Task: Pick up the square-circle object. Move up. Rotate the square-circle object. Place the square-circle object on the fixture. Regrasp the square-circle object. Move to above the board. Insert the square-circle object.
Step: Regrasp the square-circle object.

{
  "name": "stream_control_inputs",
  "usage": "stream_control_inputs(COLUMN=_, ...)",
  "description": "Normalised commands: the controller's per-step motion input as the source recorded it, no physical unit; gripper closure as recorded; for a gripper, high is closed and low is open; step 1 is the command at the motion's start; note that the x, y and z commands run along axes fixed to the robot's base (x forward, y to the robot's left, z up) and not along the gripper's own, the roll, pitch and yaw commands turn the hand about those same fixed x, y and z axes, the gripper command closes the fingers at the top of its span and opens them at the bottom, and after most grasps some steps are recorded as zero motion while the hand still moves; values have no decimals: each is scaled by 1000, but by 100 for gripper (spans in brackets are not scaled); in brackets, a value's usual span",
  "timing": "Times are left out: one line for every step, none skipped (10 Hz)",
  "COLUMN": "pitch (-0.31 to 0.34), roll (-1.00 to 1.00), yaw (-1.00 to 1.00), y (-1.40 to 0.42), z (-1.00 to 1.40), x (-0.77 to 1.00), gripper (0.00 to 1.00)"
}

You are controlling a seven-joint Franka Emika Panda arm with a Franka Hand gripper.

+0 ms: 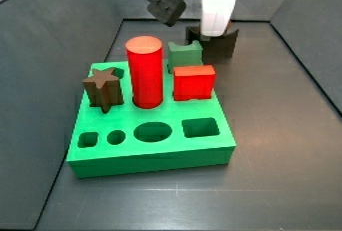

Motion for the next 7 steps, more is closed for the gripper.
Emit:
stream_control_inputs(pitch=187, roll=36, yaw=43, y=-21, z=0, x=533, gripper=0)
stream_control_inputs(pitch=192, roll=36, yaw=45, y=-24, z=-4, x=470, gripper=0)
stream_control_inputs(pitch=191, roll=31, yaw=48, y=-23, z=-8, x=393, gripper=0)
stream_control_inputs(pitch=189, roll=30, yaw=48, y=-21, z=-4, x=352, gripper=0)
stream_control_inputs(pitch=193, roll=28, yaw=48, y=-20, z=-6, x=271, gripper=0)
stream_control_inputs(pitch=194, roll=27, yaw=48, y=-21, z=-4, x=216, gripper=0)
stream_control_inputs(pitch=0, roll=0, yaw=0, y=500, z=167, x=0, gripper=100)
